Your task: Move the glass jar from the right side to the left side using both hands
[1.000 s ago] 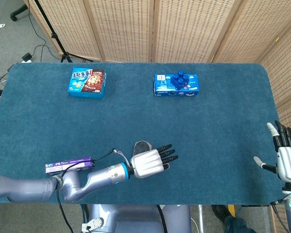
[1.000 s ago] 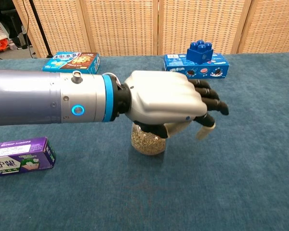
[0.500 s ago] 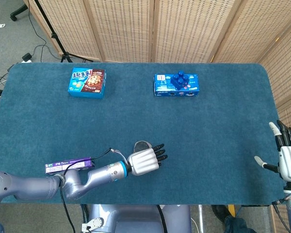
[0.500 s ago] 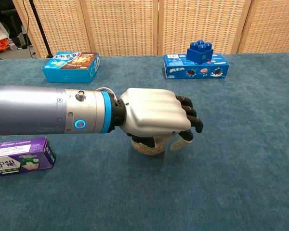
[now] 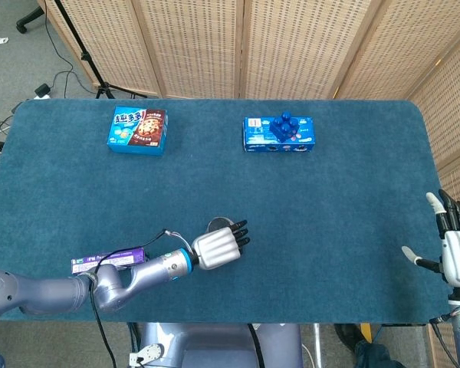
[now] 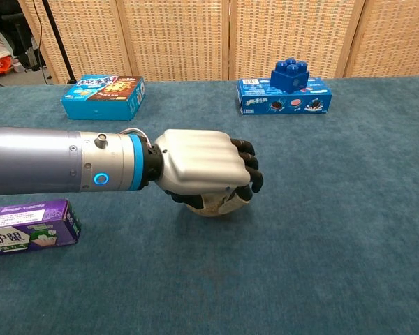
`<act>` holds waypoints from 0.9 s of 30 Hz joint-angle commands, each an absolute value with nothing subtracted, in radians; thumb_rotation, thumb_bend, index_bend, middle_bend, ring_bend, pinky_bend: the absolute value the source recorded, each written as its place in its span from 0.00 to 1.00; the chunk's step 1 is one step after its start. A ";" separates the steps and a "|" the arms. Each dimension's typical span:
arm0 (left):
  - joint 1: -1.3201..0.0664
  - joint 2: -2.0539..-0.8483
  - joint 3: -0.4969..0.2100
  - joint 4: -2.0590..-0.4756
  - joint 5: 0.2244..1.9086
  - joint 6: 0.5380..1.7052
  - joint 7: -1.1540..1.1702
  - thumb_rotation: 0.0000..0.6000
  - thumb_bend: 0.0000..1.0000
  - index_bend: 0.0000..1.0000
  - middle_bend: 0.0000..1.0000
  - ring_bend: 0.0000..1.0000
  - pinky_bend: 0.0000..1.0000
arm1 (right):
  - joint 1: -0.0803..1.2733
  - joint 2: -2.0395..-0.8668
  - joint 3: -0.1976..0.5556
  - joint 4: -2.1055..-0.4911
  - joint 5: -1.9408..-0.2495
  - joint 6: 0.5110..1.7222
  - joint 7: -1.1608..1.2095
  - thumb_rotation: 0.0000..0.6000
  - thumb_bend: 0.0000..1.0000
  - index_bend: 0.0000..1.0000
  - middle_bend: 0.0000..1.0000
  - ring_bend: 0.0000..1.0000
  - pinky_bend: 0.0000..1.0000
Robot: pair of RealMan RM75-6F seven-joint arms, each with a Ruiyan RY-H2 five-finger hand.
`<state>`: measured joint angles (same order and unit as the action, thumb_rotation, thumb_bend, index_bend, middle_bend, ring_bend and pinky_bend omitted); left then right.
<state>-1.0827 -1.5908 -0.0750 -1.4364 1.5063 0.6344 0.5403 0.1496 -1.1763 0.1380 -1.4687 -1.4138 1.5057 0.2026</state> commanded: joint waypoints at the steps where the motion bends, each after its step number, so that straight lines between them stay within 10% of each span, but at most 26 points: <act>1: -1.076 -1.573 -0.063 -1.430 1.514 0.647 0.529 1.00 1.00 0.57 0.27 0.15 0.10 | 0.149 -1.177 0.140 -1.471 -1.413 1.503 0.200 1.00 0.00 0.00 0.00 0.00 0.00; 27: -1.021 -1.457 -0.032 -1.367 1.361 0.653 0.551 1.00 1.00 0.57 0.27 0.15 0.12 | 0.140 -1.172 0.152 -1.487 -1.418 1.492 0.200 1.00 0.00 0.00 0.00 0.00 0.00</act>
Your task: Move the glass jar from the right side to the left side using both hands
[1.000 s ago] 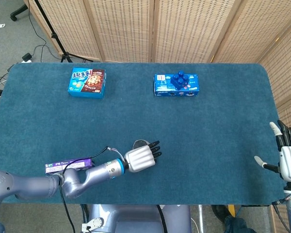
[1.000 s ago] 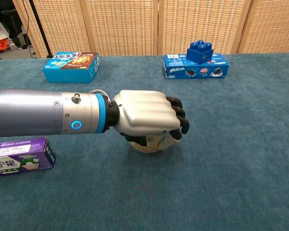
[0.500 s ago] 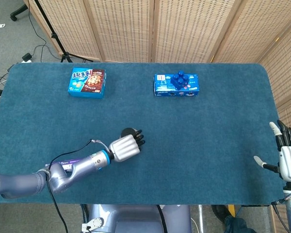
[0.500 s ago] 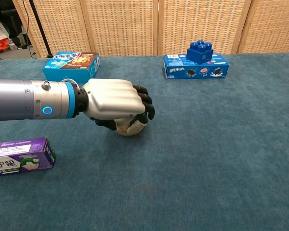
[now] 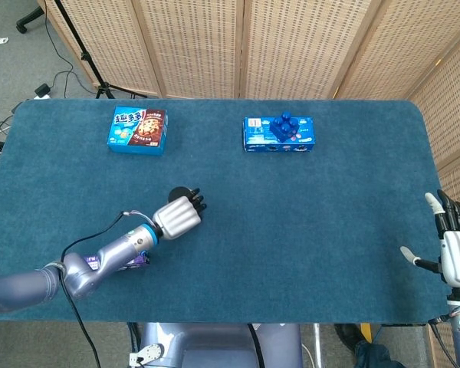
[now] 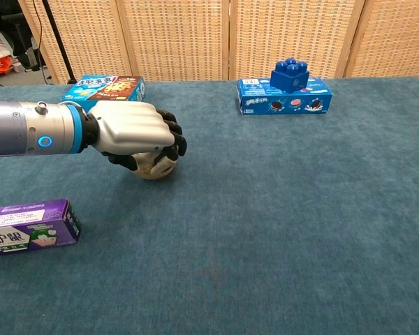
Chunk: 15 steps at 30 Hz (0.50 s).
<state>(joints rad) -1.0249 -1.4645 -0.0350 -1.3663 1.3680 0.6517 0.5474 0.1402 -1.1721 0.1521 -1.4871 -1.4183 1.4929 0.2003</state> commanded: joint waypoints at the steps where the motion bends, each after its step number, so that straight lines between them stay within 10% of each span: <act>1: -1.019 -1.452 -0.031 -1.368 1.357 0.653 0.551 1.00 1.00 0.57 0.27 0.15 0.12 | 0.140 -1.172 0.153 -1.486 -1.417 1.492 0.200 1.00 0.00 0.00 0.00 0.00 0.00; 15: -0.963 -1.388 -0.004 -1.331 1.306 0.678 0.508 1.00 1.00 0.56 0.27 0.15 0.12 | 0.141 -1.173 0.153 -1.489 -1.420 1.480 0.201 1.00 0.00 0.00 0.00 0.00 0.00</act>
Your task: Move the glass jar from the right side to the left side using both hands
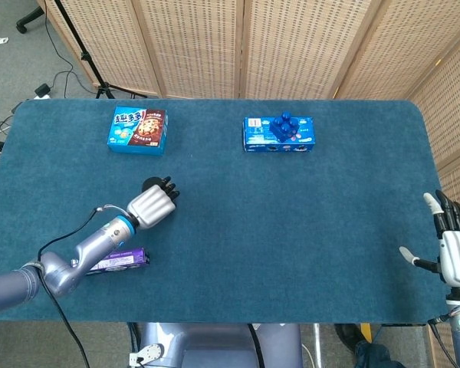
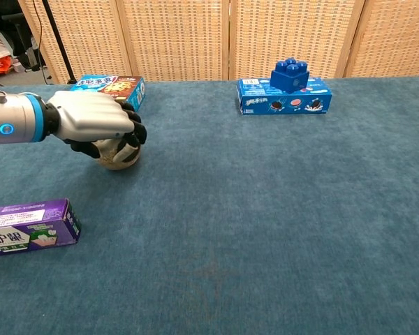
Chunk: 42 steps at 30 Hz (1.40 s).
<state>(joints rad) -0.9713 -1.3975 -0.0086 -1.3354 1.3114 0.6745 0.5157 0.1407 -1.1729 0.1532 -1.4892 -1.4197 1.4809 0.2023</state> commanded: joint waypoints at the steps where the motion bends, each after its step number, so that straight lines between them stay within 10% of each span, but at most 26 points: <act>1: -0.960 -1.382 -0.002 -1.330 1.306 0.680 0.505 1.00 1.00 0.56 0.27 0.15 0.12 | 0.141 -1.174 0.152 -1.490 -1.421 1.479 0.201 1.00 0.00 0.00 0.00 0.00 0.00; 18: -0.853 -1.298 0.073 -1.213 1.362 0.730 0.367 1.00 1.00 0.56 0.22 0.15 0.12 | 0.136 -1.163 0.151 -1.506 -1.434 1.480 0.219 1.00 0.00 0.00 0.00 0.00 0.00; 22: -0.826 -1.284 0.054 -1.213 1.474 0.878 0.196 1.00 0.98 0.25 0.00 0.00 0.03 | 0.136 -1.164 0.148 -1.511 -1.443 1.483 0.212 1.00 0.00 0.00 0.00 0.00 0.00; 26: -0.807 -1.252 0.031 -1.233 1.593 1.063 0.009 1.00 0.57 0.02 0.00 0.00 0.00 | 0.134 -1.165 0.144 -1.519 -1.455 1.490 0.205 1.00 0.00 0.00 0.00 0.00 0.00; 31: -0.755 -1.155 -0.026 -1.356 1.642 1.287 -0.095 1.00 0.03 0.00 0.00 0.00 0.00 | 0.130 -1.163 0.140 -1.527 -1.468 1.501 0.204 1.00 0.00 0.00 0.00 0.00 0.00; 42: -0.475 -0.958 -0.013 -1.599 1.456 1.468 -0.198 0.99 0.00 0.00 0.00 0.00 0.00 | 0.129 -1.168 0.117 -1.507 -1.532 1.528 0.190 1.00 0.00 0.00 0.00 0.00 0.00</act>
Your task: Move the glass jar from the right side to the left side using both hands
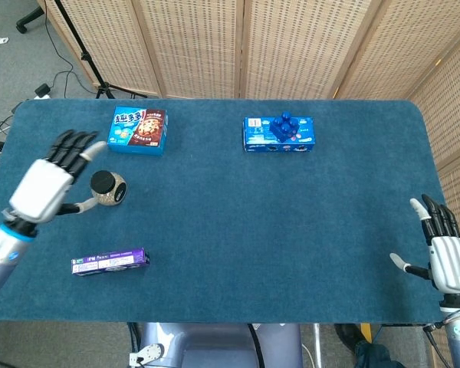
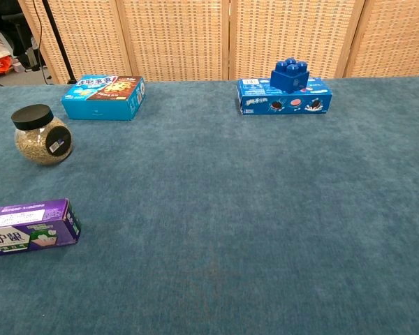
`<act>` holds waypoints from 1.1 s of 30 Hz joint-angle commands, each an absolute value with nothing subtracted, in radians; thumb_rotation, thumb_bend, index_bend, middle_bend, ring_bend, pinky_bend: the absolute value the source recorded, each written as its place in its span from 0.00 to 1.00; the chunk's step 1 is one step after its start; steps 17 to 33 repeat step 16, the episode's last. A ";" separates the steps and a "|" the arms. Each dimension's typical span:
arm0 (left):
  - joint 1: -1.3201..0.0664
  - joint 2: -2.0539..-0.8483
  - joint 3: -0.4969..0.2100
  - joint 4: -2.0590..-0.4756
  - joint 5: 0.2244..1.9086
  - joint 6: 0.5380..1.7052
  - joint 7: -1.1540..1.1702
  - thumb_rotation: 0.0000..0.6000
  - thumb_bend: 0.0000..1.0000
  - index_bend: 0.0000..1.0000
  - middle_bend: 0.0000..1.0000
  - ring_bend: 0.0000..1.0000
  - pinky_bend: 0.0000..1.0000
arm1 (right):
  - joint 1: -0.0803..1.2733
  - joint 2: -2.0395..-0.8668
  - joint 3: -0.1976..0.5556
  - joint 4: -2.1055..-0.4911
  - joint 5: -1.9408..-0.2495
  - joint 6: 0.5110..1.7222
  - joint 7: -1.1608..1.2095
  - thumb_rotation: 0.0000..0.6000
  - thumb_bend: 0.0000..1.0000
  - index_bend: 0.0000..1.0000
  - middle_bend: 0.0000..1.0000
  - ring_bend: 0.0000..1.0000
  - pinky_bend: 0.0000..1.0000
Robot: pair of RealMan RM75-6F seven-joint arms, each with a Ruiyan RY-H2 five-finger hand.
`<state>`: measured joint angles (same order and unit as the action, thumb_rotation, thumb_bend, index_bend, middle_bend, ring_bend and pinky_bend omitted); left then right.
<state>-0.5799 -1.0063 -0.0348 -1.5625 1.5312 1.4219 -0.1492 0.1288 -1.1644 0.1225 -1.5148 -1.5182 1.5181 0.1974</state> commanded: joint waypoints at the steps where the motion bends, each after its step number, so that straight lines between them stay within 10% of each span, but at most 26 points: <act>1: -0.447 -0.959 -0.004 -1.597 1.435 1.474 -0.211 0.99 0.00 0.00 0.00 0.00 0.00 | 0.128 -1.171 0.115 -1.502 -1.541 1.535 0.184 1.00 0.00 0.00 0.00 0.00 0.00; 33: -0.196 -1.079 0.046 -1.551 1.240 1.479 -0.242 1.00 0.00 0.00 0.00 0.00 0.00 | 0.125 -1.184 0.082 -1.490 -1.594 1.548 0.076 1.00 0.00 0.00 0.00 0.00 0.00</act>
